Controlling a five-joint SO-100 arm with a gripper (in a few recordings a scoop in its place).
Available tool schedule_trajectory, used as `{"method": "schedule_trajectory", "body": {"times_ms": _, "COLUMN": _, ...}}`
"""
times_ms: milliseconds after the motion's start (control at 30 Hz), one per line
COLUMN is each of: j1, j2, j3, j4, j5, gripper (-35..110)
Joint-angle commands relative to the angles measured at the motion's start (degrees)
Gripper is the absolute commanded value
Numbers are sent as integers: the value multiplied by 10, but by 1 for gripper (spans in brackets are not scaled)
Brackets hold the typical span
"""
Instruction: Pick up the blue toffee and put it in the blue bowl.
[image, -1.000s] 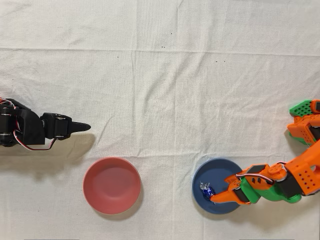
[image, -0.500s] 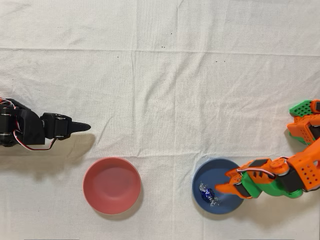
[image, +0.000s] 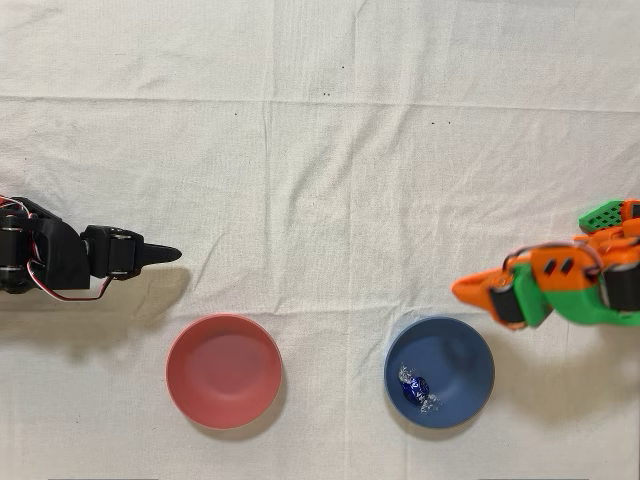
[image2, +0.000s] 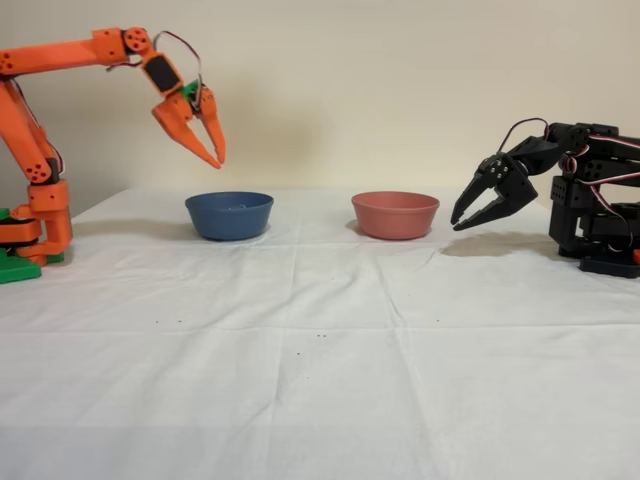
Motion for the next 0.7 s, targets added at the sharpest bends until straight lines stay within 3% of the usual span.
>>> {"method": "schedule_trajectory", "body": {"times_ms": 0, "j1": 36, "j2": 120, "j3": 41, "j4": -3, "j5": 17, "gripper": 0}}
{"method": "schedule_trajectory", "body": {"times_ms": 200, "j1": 72, "j2": 256, "j3": 157, "j4": -10, "j5": 40, "gripper": 1}}
{"method": "schedule_trajectory", "body": {"times_ms": 667, "j1": 85, "j2": 496, "j3": 426, "j4": -141, "j5": 73, "gripper": 0}}
